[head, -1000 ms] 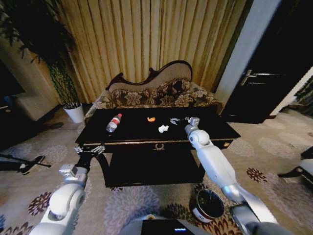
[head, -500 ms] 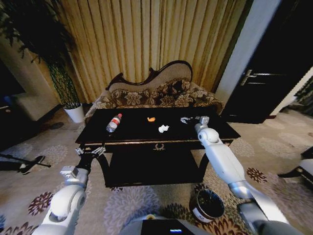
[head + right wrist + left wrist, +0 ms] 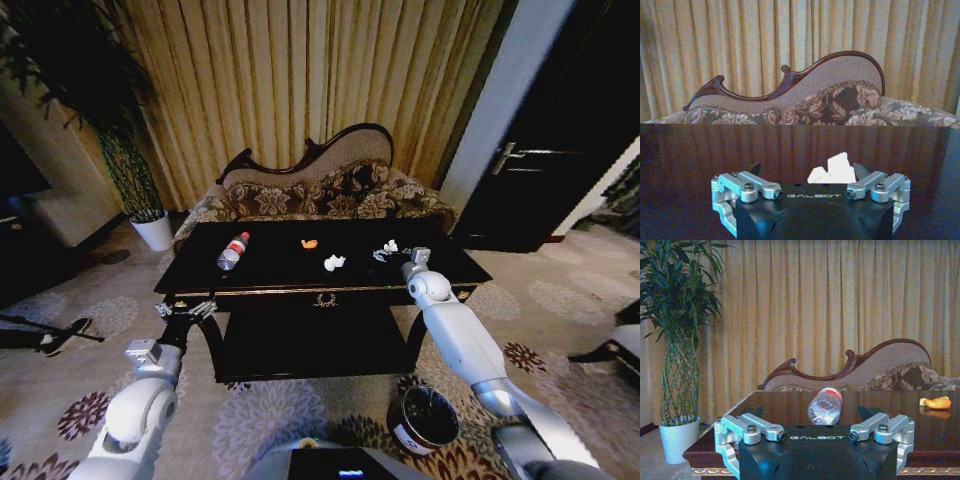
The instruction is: Move to the front of the table and place the trash on the table into the trash bin.
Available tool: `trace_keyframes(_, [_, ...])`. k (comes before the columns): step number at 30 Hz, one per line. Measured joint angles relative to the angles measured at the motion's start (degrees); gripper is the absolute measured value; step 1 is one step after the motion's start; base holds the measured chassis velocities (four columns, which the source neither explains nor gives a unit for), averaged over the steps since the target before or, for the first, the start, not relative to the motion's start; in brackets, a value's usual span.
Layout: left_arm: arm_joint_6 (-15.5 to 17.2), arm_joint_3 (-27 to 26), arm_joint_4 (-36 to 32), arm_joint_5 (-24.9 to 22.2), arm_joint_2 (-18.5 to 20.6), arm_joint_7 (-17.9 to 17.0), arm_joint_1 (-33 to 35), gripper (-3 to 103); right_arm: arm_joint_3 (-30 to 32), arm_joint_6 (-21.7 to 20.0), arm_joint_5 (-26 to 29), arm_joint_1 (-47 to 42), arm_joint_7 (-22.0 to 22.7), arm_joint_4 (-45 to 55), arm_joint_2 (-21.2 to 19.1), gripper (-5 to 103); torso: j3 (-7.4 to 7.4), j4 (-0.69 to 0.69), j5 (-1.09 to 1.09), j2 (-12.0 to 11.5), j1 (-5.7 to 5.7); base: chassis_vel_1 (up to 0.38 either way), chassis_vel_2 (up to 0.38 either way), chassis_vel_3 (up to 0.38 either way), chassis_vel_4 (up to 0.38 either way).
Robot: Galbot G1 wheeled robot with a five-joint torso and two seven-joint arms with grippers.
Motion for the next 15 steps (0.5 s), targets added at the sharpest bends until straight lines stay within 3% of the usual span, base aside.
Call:
trace_keyframes(5, [-0.04, 0.56, -0.16, 0.12, -0.09, 0.01, 0.01, 100, -0.04, 0.49, -0.74, 0.14, 0.00, -0.10, 0.01, 97, 0.00, 0.00, 0.00, 0.00, 0.00, 0.000, 0.000, 0.000, 0.000])
trace_keyframes(7, [-0.06, 0.84, -0.16, 0.24, -0.24, 0.16, 0.03, 100, -0.04, 0.63, -1.25, 0.05, 0.00, -0.15, 0.04, 93, 0.00, -0.01, 0.00, 0.00, 0.00, 0.000, 0.000, 0.000, 0.000])
trace_keyframes(10, [-0.07, 1.12, -0.24, 0.20, -0.43, 0.23, -0.05, 100, 0.20, 0.87, -1.68, -0.83, 0.00, 0.10, 0.22, 77, 0.00, -0.01, 0.01, 0.00, 0.00, 0.000, 0.000, 0.000, 0.000])
trace_keyframes(12, [-0.07, 1.15, -0.25, 0.17, -0.43, 0.22, -0.09, 100, 0.31, 0.93, -1.78, -1.05, 0.00, 0.22, 0.24, 77, 0.00, -0.01, 0.00, 0.00, 0.00, 0.000, 0.000, 0.000, 0.000])
trace_keyframes(14, [-0.08, 1.18, -0.27, 0.09, -0.41, 0.22, -0.16, 100, 0.56, 1.14, -2.07, -1.59, 0.00, 0.35, 0.27, 65, 0.00, -0.01, 0.00, 0.00, 0.00, 0.000, 0.000, 0.000, 0.000])
trace_keyframes(15, [-0.08, 1.18, -0.27, 0.09, -0.41, 0.22, -0.16, 100, 0.56, 1.14, -2.07, -1.59, 0.00, 0.35, 0.27, 65, 0.00, -0.01, 0.00, 0.00, 0.00, 0.000, 0.000, 0.000, 0.000])
